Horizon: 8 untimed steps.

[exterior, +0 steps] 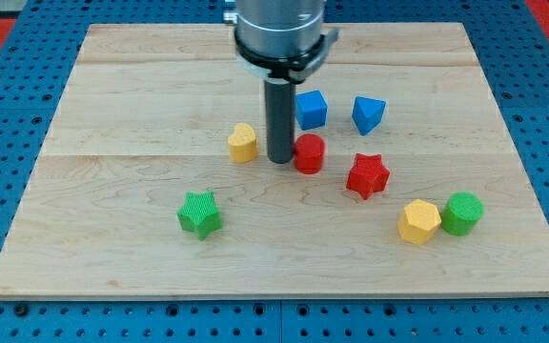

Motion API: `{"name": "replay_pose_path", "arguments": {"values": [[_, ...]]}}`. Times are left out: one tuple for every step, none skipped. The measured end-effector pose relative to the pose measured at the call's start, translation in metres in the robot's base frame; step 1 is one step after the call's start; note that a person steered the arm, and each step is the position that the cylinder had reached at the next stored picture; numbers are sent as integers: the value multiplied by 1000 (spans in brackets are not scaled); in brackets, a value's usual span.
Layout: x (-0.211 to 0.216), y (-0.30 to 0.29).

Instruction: Push the yellow hexagon into the red star

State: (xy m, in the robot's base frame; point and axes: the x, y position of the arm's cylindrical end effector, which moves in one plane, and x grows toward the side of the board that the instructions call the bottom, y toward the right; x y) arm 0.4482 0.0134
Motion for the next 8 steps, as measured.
{"name": "replay_pose_path", "arguments": {"values": [[29,8],[58,-2],[95,5],[142,41],[151,120],[140,123],[126,142],[127,188]]}}
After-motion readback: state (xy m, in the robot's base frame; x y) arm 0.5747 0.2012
